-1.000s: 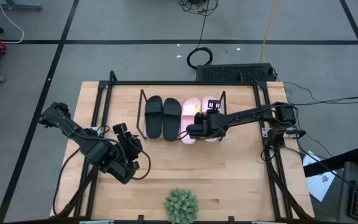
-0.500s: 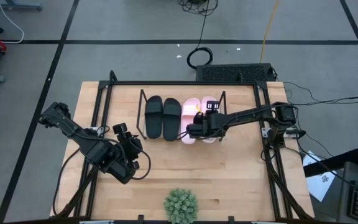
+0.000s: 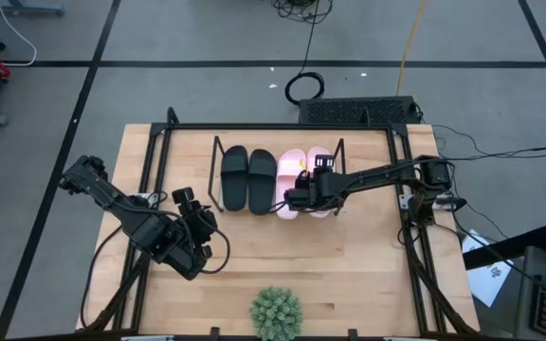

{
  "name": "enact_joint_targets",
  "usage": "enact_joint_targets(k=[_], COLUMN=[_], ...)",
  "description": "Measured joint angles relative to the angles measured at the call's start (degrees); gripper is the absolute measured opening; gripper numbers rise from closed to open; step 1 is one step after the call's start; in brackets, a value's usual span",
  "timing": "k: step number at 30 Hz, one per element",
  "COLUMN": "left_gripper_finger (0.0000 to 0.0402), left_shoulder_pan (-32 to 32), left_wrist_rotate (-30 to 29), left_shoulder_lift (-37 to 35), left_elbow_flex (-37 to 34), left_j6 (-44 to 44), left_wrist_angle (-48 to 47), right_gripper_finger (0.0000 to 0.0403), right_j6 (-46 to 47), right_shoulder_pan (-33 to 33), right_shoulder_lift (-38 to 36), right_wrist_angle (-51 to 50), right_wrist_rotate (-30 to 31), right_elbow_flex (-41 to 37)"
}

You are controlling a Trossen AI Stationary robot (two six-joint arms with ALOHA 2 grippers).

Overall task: Pick and place slides into the shelf
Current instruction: Put the pink slide on the shelf, then return to Home Position

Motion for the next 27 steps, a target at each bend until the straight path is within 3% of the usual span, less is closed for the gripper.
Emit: enact_joint_targets(k=[9, 18, 27], left_gripper_finger=[0.0189, 0.0189, 0.0189], left_shoulder_pan=[0.00, 0.00, -3.31], left_wrist_rotate=[-1.26, -4.89, -7.02], left_shoulder_lift=[0.00, -0.74, -11.52], left_elbow_flex=[0.00, 0.00, 0.00], left_j6=[-0.14, 0.83, -4.12], left_wrist_angle=[-3.07, -4.25, -3.66], right_gripper_finger=[0.0134, 0.0141, 0.0141], right_j6=[2.69, 8.05, 8.81], right_shoulder_pan=[1.08, 6.28, 16.81], right_shoulder_lift=[-3.68, -12.30, -23.69], right_wrist_angle=[-1.86, -0.71, 10.75], right_wrist_rotate=[-0.49, -8.95, -8.82], right_elbow_flex=[0.02, 0.04, 0.04])
